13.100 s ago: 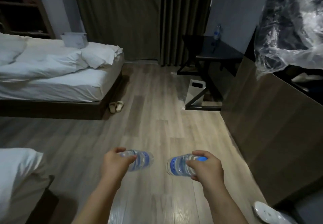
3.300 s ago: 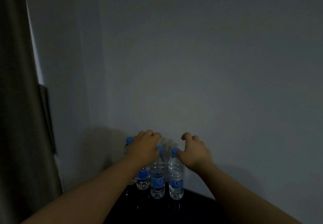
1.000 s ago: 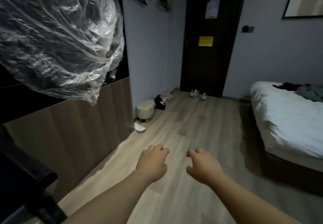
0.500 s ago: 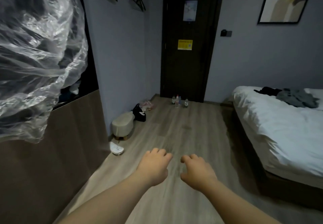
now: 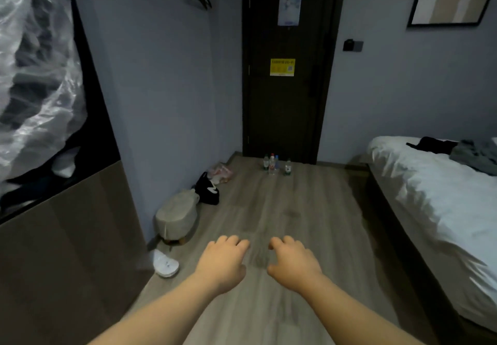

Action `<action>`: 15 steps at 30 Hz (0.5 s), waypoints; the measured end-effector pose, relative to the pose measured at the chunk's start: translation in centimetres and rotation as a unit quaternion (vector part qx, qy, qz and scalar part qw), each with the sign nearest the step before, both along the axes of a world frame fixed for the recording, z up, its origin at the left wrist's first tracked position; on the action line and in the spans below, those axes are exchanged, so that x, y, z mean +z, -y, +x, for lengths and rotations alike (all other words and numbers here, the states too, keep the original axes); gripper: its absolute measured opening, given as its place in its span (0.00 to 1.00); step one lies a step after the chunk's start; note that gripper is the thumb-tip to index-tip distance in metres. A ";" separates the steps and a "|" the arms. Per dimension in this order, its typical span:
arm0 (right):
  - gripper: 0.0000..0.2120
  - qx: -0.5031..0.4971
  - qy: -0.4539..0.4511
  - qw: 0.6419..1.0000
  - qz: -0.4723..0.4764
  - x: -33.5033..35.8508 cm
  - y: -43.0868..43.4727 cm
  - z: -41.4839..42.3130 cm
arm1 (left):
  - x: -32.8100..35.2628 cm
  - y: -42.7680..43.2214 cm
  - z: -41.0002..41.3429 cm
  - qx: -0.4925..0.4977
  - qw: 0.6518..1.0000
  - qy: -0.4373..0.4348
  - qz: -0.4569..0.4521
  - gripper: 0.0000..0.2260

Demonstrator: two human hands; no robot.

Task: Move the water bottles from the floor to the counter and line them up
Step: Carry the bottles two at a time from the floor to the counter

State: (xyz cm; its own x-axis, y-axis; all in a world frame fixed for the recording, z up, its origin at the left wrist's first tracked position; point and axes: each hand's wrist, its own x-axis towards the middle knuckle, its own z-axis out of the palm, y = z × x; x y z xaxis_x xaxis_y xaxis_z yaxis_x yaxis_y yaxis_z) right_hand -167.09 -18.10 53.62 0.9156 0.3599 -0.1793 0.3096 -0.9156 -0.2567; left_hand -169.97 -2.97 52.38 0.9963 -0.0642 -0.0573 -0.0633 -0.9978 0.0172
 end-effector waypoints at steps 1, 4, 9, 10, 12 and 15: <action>0.22 0.004 -0.002 1.000 0.001 0.1 -0.7 2.3 | 0.2 -0.7 2.2 0.005 1.000 -0.003 -0.001 0.21; 0.21 0.009 -0.006 1.000 0.004 0.5 -2.8 8.9 | 0.5 -3.0 8.5 0.018 1.000 -0.007 0.002 0.21; 0.22 0.021 -0.013 1.000 -0.007 0.4 -6.1 18.5 | -0.2 -6.9 17.6 0.037 0.999 -0.009 -0.013 0.21; 0.22 0.023 -0.018 1.000 -0.011 0.1 -6.8 20.3 | -0.4 -7.7 19.4 0.040 0.999 -0.013 -0.015 0.21; 0.23 0.023 -0.027 0.999 -0.019 -0.5 -8.4 23.8 | -1.0 -9.4 23.2 0.043 0.999 -0.020 -0.020 0.22; 0.23 0.021 -0.038 0.999 -0.028 -1.9 -11.0 29.4 | -1.8 -12.3 29.3 0.035 0.999 -0.023 -0.017 0.22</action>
State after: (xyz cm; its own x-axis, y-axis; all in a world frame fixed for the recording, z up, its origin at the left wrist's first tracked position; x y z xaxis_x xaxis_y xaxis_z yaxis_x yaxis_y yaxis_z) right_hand -137.70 -7.10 51.71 0.8823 0.3859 -0.2694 0.3304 -0.9156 -0.2292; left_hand -140.68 9.35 50.62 0.9947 0.0033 -0.1029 0.0088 -0.9986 0.0526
